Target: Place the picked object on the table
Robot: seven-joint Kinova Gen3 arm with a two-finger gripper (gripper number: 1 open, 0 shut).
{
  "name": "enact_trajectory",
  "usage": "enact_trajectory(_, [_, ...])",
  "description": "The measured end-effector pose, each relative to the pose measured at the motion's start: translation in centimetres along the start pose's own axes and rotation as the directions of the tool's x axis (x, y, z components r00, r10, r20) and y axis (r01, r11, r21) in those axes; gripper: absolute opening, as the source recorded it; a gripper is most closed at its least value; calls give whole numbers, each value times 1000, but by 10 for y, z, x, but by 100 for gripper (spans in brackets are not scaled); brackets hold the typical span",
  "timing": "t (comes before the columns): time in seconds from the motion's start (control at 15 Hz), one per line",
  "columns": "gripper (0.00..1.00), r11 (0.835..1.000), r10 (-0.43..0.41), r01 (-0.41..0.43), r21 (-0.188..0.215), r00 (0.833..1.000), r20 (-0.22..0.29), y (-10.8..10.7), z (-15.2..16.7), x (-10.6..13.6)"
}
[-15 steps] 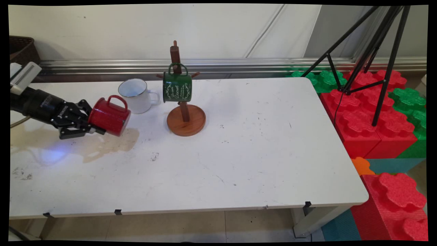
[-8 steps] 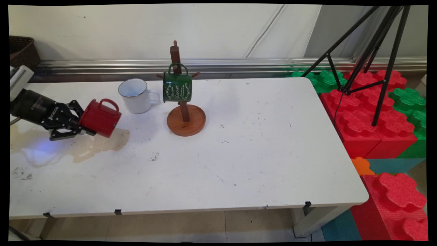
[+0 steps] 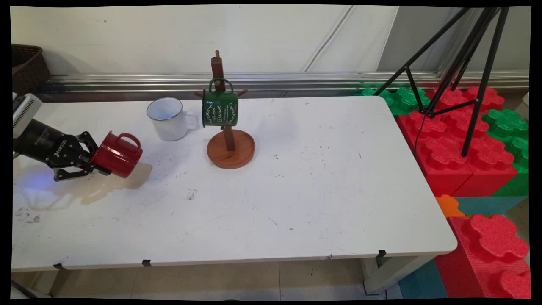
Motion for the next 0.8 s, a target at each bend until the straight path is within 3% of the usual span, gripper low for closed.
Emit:
enact_trajectory(0.4, [0,1000,5,-4,-3,999,52,4,4,-1])
enact_trajectory(0.8, [0,999,28,-25,-30,994,105,12,8,-4])
